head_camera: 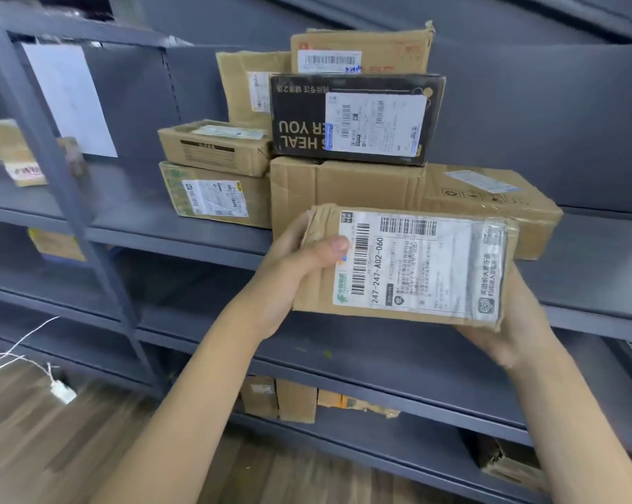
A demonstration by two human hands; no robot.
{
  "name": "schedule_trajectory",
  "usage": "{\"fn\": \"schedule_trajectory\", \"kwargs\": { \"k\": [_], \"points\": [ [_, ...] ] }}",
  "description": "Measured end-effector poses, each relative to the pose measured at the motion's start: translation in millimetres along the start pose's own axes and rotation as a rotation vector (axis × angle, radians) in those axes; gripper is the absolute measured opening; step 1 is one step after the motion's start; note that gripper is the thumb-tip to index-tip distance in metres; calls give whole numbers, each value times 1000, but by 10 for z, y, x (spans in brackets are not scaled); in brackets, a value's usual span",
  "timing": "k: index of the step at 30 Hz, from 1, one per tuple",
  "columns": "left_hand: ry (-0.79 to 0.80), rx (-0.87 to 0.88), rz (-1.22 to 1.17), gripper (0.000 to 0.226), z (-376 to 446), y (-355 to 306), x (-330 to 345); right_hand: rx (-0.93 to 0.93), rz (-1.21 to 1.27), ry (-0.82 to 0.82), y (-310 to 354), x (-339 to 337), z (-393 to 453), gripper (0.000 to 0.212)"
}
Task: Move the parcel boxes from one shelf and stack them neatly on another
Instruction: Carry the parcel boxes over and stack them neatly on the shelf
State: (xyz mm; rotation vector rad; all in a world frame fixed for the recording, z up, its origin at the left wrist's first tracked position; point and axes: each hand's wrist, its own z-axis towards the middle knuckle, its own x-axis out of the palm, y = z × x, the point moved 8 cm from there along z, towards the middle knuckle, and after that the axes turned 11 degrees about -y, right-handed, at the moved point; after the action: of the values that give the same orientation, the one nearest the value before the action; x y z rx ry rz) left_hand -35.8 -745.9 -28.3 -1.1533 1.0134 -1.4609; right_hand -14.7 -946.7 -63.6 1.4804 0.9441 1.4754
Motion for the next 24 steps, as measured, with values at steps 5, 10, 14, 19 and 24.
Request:
{"fn": "schedule_trajectory", "kwargs": {
  "k": [5,10,14,19,24],
  "points": [
    [-206,78,2,45,-281,-329,-916,-225,-205,215,-42,942,-298,94],
    [-292,139,98,29,-494,-598,-1511,-353,-328,210,-297,1742,-524,50],
    [-277,192,161,25,-577,-729,-1856,-458,-368,195,-343,2092,-649,48],
    [-319,245,163,42,-519,-799,-2234,-527,-419,176,-339,2454,-611,74],
    [-381,284,141,46,-237,-844,-2550,-625,-480,177,-291,2798,-310,83]
  ]
}}
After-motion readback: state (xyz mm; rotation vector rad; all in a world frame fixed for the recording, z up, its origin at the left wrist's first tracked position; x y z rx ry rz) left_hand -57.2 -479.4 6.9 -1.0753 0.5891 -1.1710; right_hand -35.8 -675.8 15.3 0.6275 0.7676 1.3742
